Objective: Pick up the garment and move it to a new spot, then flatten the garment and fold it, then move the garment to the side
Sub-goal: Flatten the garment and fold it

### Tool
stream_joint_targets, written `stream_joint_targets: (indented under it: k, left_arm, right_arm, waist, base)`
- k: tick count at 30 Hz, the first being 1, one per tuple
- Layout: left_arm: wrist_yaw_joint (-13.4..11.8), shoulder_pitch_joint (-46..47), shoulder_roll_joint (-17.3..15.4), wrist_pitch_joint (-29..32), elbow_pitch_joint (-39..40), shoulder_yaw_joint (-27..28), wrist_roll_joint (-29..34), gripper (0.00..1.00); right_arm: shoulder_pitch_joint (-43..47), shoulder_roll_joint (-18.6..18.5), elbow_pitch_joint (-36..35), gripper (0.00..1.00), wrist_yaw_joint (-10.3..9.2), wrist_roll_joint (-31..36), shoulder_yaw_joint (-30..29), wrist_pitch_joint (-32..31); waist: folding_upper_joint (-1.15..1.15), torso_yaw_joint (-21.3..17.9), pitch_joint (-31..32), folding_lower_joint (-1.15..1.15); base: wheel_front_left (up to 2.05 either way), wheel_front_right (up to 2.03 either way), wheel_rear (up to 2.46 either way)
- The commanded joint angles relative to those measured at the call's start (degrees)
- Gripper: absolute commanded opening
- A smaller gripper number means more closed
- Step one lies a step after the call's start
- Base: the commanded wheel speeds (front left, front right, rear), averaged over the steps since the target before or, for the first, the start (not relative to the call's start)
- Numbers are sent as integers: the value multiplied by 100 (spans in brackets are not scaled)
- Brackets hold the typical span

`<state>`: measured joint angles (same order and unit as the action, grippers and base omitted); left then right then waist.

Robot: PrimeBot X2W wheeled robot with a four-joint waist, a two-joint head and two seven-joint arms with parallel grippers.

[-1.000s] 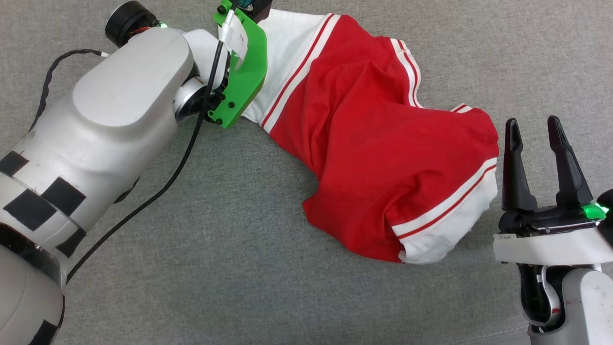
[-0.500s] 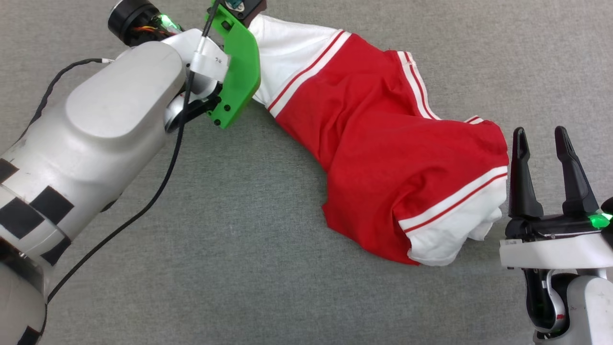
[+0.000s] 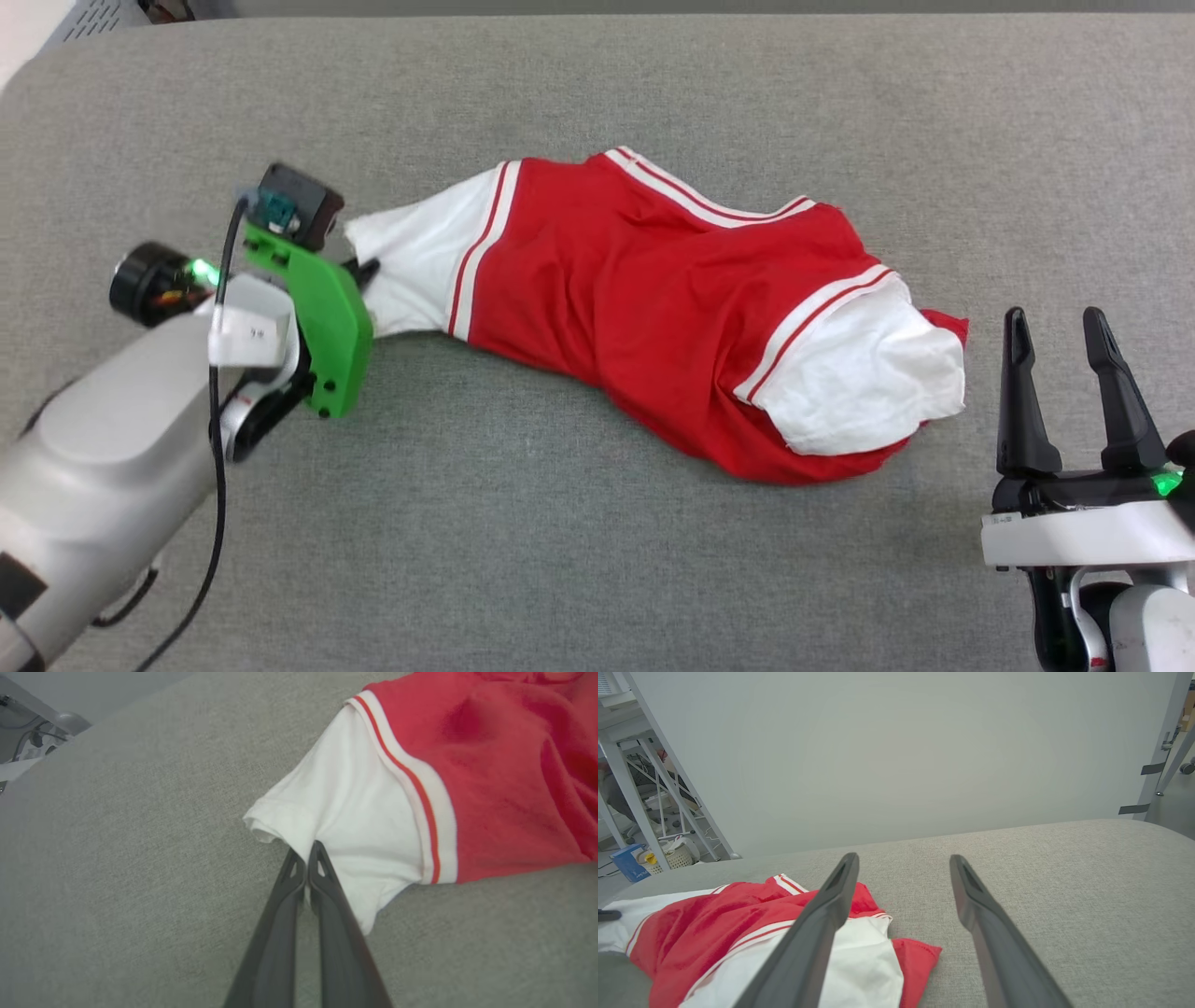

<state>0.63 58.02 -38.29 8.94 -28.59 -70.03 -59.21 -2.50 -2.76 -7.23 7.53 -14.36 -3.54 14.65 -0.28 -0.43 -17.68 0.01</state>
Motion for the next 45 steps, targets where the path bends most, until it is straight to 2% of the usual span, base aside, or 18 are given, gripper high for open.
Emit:
stream_joint_targets:
  k: [1, 3, 4, 5, 12, 13, 14, 16, 21, 26, 29, 32, 33, 37, 40, 42, 44, 45]
  left_arm:
    - [-120, -311, -102, -111, 102, 14, -82, 0]
    - [-249, -694, -200, -250, 271, 33, -236, 0]
    - [-457, -1528, -283, -438, 484, -20, -519, 0]
    - [-493, -1637, -276, -445, 488, -39, -535, 0]
    - [-520, -2172, 30, -551, 287, -109, -671, 0]
    - [-562, -2183, 74, -680, 245, -85, -637, 81]
    - [-614, -2191, 106, -809, 211, -48, -611, 100]
    - [-725, -2184, 154, -1161, 168, 46, -519, 100]
    - [-1241, -2164, 165, -2102, 250, 380, -241, 100]
    - [-1808, -2288, 146, -2379, 756, 896, 132, 100]
    - [-2213, -2533, 233, -2390, 1370, 1574, 720, 100]
    - [-2454, -2972, 387, -2391, 1862, 2221, 1328, 100]
    - [-2610, -3460, 625, -2392, 2240, 2792, 1962, 100]
    - [-2647, -3988, 1001, -2392, 2539, 3465, 2664, 100]
    - [-2560, -4282, 1279, -2393, 2646, 3830, 3092, 100]
    - [-2462, -4431, 1470, -2393, 2674, 4058, 3335, 100]
    - [-2363, -4538, 1668, -2393, 2718, 4278, 3553, 100]
    - [-2254, -4610, 1857, -2393, 2752, 4474, 3753, 100]
  right_arm:
    - [83, -11, 33, 100, -4, 40, -15, 35]
    - [121, -11, 58, 100, -4, 42, -26, 35]
    - [190, -11, 112, 100, -4, 56, -54, 35]
    - [195, -11, 120, 100, -4, 60, -52, 35]
    - [236, -11, 190, 100, -4, 91, -31, 35]
    - [247, -11, 196, 100, -4, 100, -32, 35]
    - [255, -11, 195, 100, -4, 111, -35, 35]
    - [268, -11, 169, 100, -4, 141, -74, 35]
    - [224, -11, -16, 100, -4, 331, -294, 35]
    - [-41, -11, -296, 100, -4, 674, -520, 35]
    - [-308, -24, -462, 100, -4, 924, -611, 35]
    - [-592, -207, -488, 100, -4, 1004, -551, 35]
    - [-959, -616, -397, 100, -4, 1008, -371, 35]
    - [-1520, -1209, -107, 100, -4, 951, -31, 35]
    - [-1924, -1680, 376, 100, -4, 777, 358, 1]
    - [-2244, -2024, 660, 100, -4, 639, 751, -330]
    - [-2573, -2339, 918, 100, -4, 336, 1176, -925]
    - [-2921, -2656, 1104, 100, -4, 8, 1594, -1554]
  waist:
    - [28, 59, 99, -1]
    - [28, 61, 134, -1]
    - [28, 78, 187, -1]
    - [28, 79, 195, -1]
    - [28, 120, 326, -1]
    - [28, 130, 365, -1]
    - [28, 136, 401, -1]
    - [28, 154, 468, -1]
    - [28, 220, 602, -1]
    - [28, 295, 661, -1]
    - [28, 353, 654, -1]
    - [28, 400, 632, -1]
    - [28, 458, 596, -1]
    - [28, 532, 533, -1]
    - [28, 603, 481, -1]
    - [28, 653, 443, -1]
    - [28, 715, 379, -1]
    - [28, 780, 308, -1]
  base:
    - [0, 0, 0]
    - [0, 0, 0]
    - [0, 0, 0]
    - [0, 0, 0]
    - [0, 0, 0]
    - [0, 0, 0]
    - [0, 0, 0]
    - [0, 0, 0]
    - [0, 0, 0]
    - [0, 0, 0]
    - [0, 0, 0]
    - [0, 0, 0]
    - [0, 0, 0]
    - [0, 0, 0]
    - [0, 0, 0]
    - [0, 0, 0]
    - [0, 0, 0]
    - [0, 0, 0]
